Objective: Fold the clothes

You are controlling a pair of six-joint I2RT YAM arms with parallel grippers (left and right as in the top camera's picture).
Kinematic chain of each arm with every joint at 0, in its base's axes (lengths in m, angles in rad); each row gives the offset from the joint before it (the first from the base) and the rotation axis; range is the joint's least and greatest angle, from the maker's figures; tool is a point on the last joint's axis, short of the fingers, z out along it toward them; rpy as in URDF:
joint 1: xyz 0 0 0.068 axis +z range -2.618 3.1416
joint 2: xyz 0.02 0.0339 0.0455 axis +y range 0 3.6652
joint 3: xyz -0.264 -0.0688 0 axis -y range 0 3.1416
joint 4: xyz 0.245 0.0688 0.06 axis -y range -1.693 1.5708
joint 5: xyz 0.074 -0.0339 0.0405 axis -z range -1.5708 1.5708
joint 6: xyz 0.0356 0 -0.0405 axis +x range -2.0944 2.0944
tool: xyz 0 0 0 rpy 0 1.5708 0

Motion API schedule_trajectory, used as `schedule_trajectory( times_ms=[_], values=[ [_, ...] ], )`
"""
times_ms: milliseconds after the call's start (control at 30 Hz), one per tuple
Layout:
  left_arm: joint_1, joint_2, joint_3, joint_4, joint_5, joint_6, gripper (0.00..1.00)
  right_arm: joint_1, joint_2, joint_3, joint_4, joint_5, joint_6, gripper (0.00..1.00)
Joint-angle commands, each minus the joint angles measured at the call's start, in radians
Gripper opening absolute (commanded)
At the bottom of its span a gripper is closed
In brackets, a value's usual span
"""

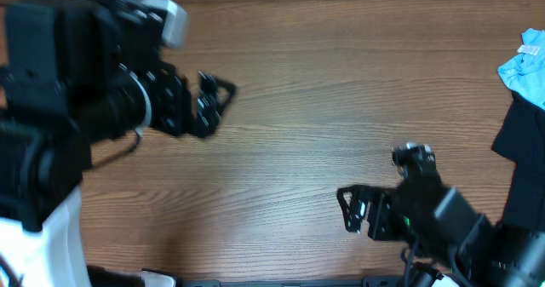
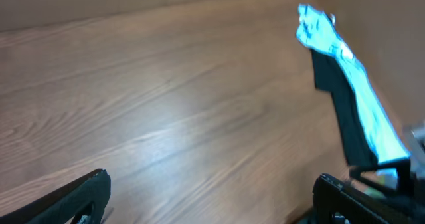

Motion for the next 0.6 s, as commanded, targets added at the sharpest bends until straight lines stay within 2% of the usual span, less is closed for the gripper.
schedule_trajectory(
  times_ms=[0, 33, 100, 167, 233, 300, 400, 467, 567],
  values=[
    [-0.253, -0.096, -0.090, -0.003, -0.294, -0.152, 1.00, 0.063, -0.081, -0.156, 0.013, 0.179, 0.182, 1.00],
    [-0.300, -0.109, -0.111, -0.002, -0.362, -0.195, 1.00, 0.066, -0.092, -0.180, 0.024, 0.200, 0.185, 1.00],
    [-0.467, -0.145, -0.194, 0.002, -0.605, -0.349, 1.00, 0.067, -0.110, -0.230, 0.075, 0.285, 0.181, 1.00],
    [-0.574, -0.147, -0.253, -0.003, -0.733, -0.423, 1.00, 0.067, -0.109, -0.230, 0.142, 0.314, 0.140, 1.00],
    [-0.602, -0.139, -0.300, 0.002, -0.738, -0.430, 1.00, 0.067, -0.109, -0.229, 0.257, 0.235, -0.067, 1.00],
    [-0.601, -0.121, -0.323, -0.001, -0.738, -0.430, 1.00, 0.067, -0.109, -0.228, 0.362, 0.064, -0.308, 1.00],
    [-0.601, -0.084, -0.327, -0.003, -0.737, -0.426, 1.00, 0.067, -0.109, -0.227, 0.473, -0.101, -0.549, 1.00],
    [-0.600, -0.058, -0.327, -0.003, -0.737, -0.427, 1.00, 0.067, -0.109, -0.227, 0.541, -0.101, -0.625, 1.00],
    [-0.600, -0.033, -0.327, -0.003, -0.734, -0.427, 1.00, 0.065, -0.108, -0.227, 0.602, -0.046, -0.632, 1.00]
  ],
)
